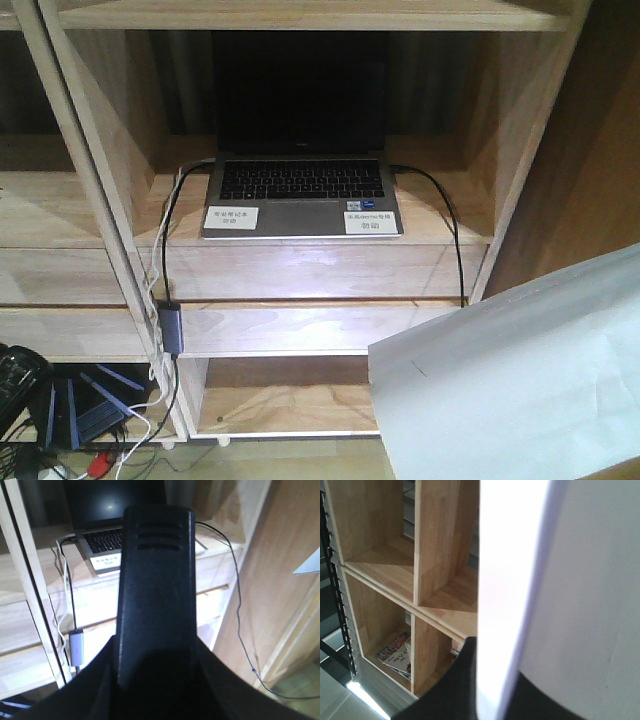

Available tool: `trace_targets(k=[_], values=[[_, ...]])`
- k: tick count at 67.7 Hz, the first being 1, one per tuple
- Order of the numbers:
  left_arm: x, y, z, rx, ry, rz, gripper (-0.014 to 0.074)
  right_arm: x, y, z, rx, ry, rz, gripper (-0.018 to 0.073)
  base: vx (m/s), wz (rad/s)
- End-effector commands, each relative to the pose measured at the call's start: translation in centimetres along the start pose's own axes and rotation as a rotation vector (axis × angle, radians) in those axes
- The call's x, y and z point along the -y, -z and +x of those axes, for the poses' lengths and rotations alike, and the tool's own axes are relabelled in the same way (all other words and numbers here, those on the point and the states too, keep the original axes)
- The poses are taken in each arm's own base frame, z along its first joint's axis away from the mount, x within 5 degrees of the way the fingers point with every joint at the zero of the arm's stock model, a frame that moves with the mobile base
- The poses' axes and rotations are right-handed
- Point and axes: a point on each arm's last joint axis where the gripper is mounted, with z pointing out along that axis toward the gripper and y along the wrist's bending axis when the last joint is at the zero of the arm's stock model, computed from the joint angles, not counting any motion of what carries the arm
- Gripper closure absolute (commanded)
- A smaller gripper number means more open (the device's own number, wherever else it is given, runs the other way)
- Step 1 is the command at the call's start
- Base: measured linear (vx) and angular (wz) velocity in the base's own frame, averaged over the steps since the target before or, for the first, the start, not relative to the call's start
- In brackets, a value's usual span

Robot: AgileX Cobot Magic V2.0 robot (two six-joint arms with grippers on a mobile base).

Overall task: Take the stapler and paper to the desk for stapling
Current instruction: 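Drive the base away from the shelf holding stapler and paper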

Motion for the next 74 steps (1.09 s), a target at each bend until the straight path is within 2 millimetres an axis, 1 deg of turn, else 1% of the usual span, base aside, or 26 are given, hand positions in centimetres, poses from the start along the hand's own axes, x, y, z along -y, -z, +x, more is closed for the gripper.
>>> trace_targets(k=[1, 17, 30, 74], values=[[0.12, 0.51, -1.88, 0.141, 0.017, 0.008, 0.0603, -1.26, -0.43, -0.36, 0.013, 0.013, -0.081, 0.0564, -0.17, -0.05], [0.12, 0.51, -1.88, 0.141, 0.017, 0.008, 0.0603, -1.26, -0.43, -0.35, 0.012, 0.014, -0.081, 0.0564, -0.14, 0.01], [0.12, 0.51, -1.88, 0.141, 0.017, 0.008, 0.0603, -1.26, -0.43, -0.35, 0.012, 0.014, -0.081, 0.0564, -0.08, 0.28], [0.12, 0.51, -1.88, 0.141, 0.017, 0.008, 0.0603, -1.26, -0.43, -0.35, 0.012, 0.014, -0.081, 0.0564, -0.04, 0.56]])
